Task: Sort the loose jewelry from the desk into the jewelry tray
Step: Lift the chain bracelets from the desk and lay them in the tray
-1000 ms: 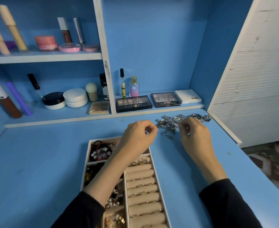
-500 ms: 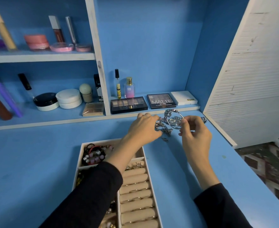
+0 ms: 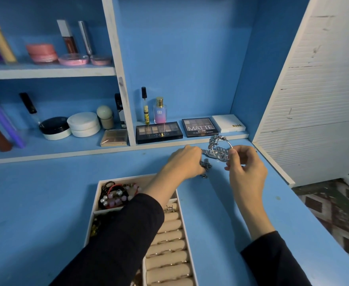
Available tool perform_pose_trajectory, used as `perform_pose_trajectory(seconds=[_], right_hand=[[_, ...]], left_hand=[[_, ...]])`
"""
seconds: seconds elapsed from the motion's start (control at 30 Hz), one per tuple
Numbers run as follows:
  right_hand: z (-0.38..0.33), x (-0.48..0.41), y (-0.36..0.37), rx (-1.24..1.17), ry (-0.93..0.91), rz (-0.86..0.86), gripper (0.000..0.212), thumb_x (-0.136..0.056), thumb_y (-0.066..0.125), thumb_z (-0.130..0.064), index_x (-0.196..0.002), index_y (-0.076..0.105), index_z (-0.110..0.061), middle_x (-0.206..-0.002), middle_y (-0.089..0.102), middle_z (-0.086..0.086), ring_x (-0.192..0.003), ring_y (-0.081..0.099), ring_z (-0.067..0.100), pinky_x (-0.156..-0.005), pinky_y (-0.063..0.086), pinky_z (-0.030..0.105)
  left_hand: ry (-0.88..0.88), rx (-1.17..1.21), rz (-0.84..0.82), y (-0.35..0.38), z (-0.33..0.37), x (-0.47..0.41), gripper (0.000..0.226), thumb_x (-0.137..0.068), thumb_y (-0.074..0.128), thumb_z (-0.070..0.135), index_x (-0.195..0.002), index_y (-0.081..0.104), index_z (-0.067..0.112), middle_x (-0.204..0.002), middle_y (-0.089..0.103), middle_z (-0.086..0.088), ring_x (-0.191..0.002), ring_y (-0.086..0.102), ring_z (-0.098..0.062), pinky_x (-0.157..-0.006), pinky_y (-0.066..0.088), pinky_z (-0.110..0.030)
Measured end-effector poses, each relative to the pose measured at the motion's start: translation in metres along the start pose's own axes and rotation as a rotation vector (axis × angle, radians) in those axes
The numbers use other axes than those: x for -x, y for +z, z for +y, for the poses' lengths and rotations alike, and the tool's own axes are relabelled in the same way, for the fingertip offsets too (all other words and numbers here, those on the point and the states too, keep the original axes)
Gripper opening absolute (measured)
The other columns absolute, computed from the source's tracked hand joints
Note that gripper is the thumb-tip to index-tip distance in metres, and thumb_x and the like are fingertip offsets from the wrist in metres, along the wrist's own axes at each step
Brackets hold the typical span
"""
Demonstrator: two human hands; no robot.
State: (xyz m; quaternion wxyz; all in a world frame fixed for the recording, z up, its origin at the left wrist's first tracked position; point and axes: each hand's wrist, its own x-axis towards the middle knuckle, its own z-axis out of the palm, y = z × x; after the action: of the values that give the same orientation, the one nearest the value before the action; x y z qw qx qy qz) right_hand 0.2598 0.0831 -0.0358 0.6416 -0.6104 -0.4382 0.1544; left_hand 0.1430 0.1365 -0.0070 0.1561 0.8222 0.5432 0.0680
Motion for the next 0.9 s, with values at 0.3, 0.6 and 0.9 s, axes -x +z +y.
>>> perform_pose_trajectory(seconds=[0.3, 0.6, 0.9], right_hand=[[0.000, 0.001, -0.002, -0.007, 0.033, 0.004, 0.010, -0.092, 0.051, -0.016, -0.083, 0.056, -0.014, -0.070, 0.060, -0.001, -0.066, 0.061, 0.024, -0.064, 0.048, 0.027], [-0.010, 0.013, 0.004, -0.079, 0.016, -0.033, 0.017, -0.092, 0.051, -0.010, -0.077, 0.054, -0.019, -0.064, 0.060, 0.003, -0.051, 0.057, 0.010, -0.050, 0.045, 0.011], [-0.046, 0.042, 0.020, -0.100, 0.055, -0.315, 0.020, -0.085, 0.057, -0.005, -0.068, 0.060, -0.015, -0.057, 0.058, 0.005, -0.041, 0.048, 0.012, -0.045, 0.037, 0.023]], left_hand=[[-0.084, 0.231, 0.151, -0.009, -0.010, 0.010, 0.012, -0.075, 0.056, 0.005, -0.063, 0.053, 0.006, -0.061, 0.047, -0.011, -0.055, 0.038, -0.024, -0.050, 0.033, -0.028], [-0.172, 0.818, 0.408, -0.071, -0.043, 0.046, 0.009, -0.079, 0.063, 0.004, -0.072, 0.064, 0.010, -0.059, 0.063, -0.004, -0.051, 0.063, -0.017, -0.060, 0.056, -0.030], [-0.214, 0.857, 0.513, -0.106, -0.072, 0.079, 0.015, -0.081, 0.061, 0.005, -0.070, 0.062, 0.015, -0.064, 0.062, 0.000, -0.048, 0.060, -0.010, -0.066, 0.059, -0.030]])
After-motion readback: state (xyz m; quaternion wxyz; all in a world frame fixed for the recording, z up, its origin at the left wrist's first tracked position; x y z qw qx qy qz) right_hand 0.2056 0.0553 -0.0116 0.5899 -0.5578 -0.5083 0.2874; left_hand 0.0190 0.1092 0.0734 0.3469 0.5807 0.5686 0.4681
